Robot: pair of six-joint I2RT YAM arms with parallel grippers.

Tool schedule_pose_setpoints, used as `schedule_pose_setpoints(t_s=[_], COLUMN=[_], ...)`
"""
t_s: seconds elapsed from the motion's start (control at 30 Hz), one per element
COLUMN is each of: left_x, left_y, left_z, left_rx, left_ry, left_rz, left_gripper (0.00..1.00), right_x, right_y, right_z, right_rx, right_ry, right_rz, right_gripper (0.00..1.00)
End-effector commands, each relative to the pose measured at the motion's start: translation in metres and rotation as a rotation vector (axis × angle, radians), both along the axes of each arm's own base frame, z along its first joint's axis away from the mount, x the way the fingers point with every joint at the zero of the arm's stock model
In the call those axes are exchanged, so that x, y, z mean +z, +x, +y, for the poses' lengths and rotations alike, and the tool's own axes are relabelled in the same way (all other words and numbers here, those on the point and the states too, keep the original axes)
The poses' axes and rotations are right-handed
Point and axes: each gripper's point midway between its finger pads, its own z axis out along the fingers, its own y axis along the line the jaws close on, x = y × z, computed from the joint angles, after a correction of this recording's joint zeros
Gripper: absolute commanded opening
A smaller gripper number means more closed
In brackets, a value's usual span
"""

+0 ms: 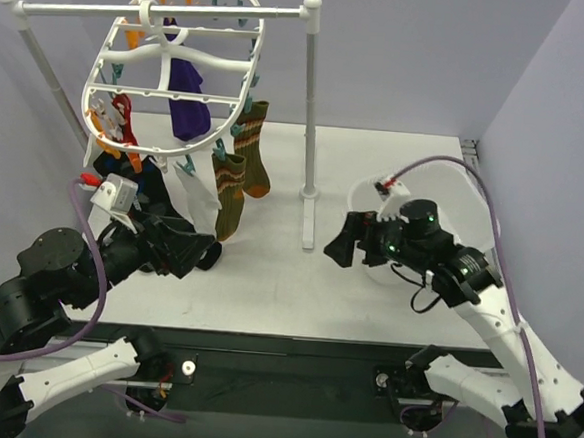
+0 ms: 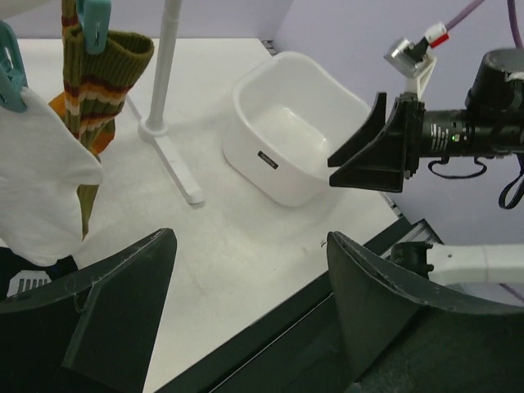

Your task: Remove the socks clipped to the hanger

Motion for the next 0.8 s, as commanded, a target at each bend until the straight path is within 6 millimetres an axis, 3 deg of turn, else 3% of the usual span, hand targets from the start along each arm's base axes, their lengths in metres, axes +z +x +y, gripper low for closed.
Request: schedule_pose_setpoints(t_s=[0.0, 0.07, 0.17, 0.2, 0.23, 0.27, 0.4, 0.6, 0.77], left_x=[-0.008, -0.013, -0.019, -0.022, -0.023, -0.026, -0.032, -0.028, -0.014], left_y=[-0.01, -0.009, -0.01, -0.01, -0.009, -0.011, -0.014, -0.019, -0.024], left_z=[0.004, 0.004, 0.013, 0.015, 0.019, 0.022, 0.027, 0.029, 0.038], left_rx=[-0.037, -0.034, -0.004, 0.004, 0.025, 0.038, 0.048, 0.042, 0.05], left_ry=[0.02, 0.032, 0.046, 0.048, 0.04, 0.019, -0.011, -0.109, -0.173], left_rz=[-0.017, -0.011, 0.003, 0.011, 0.014, 0.026, 0.038, 0.014, -0.031], left_gripper=[0.84, 0.83, 0.81, 0.81, 0.81, 0.81, 0.81, 0.81, 0.81], right_x=[0.036, 0.044, 0.055, 0.044, 0.046, 0.064, 0.061, 0.039, 0.013], right_y=[0.026, 0.034, 0.066, 0.079, 0.087, 0.091, 0.123, 0.15, 0.155], right_z=[0.056, 0.076, 0.103, 0.115, 0.122, 0.134, 0.175, 0.22, 0.24], right_rx=[0.129, 0.163, 0.159, 0.166, 0.172, 0.215, 0.273, 0.357, 0.422], right_ry=[-0.018, -0.016, 0.033, 0.025, 0.038, 0.076, 0.146, 0.204, 0.236], right_rz=[-0.233, -0.293, -0.339, -0.311, -0.305, -0.336, -0.424, -0.43, -0.487], right_gripper=[0.97, 0.97, 0.96, 0.95, 0.91, 0.89, 0.85, 0.82, 0.84])
